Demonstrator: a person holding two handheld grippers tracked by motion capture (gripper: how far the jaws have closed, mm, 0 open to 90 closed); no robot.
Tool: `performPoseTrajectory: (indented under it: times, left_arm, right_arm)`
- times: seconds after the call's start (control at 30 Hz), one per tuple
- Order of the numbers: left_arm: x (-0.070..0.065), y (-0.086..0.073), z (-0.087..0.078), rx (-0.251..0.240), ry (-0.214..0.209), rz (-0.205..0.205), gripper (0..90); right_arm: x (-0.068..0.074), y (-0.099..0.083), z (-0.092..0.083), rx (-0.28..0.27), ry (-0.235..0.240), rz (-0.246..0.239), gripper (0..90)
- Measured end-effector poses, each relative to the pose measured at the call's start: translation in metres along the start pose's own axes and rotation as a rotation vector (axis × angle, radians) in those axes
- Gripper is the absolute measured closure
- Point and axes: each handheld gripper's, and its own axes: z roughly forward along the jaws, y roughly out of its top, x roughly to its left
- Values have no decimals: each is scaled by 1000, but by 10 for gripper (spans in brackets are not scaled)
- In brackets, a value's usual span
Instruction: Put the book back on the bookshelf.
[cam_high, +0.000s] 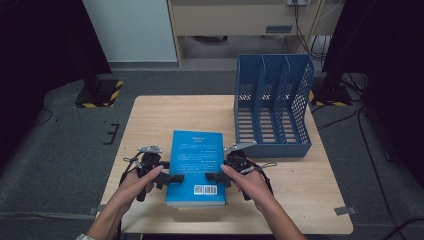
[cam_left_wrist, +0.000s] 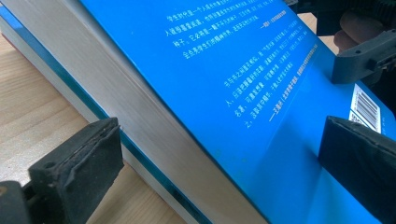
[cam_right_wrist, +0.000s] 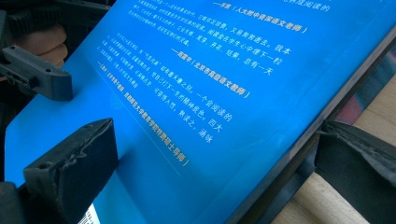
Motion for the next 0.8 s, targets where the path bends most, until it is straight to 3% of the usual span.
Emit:
performPoseTrajectory:
  times: [0.4,0.47,0.5,0.6,0.8]
  left_arm:
    - [11,6,2,13,-30,-18,0]
    - [11,7,2,16,-33,-18,0]
    - [11,7,2,16,-33,-18,0]
    - [10,7,2,3,-19,-1,0]
    - [8,11,5,-1,4,6,0]
  right_arm:
    - [-5,2,3,7,24,36,0]
    - [-7,2,3,11,35,47,2]
    - [-9,2,6,13,63,55,0]
    - [-8,6,7,34,55,60,0]
    - [-8,4,7,13,54,58,0]
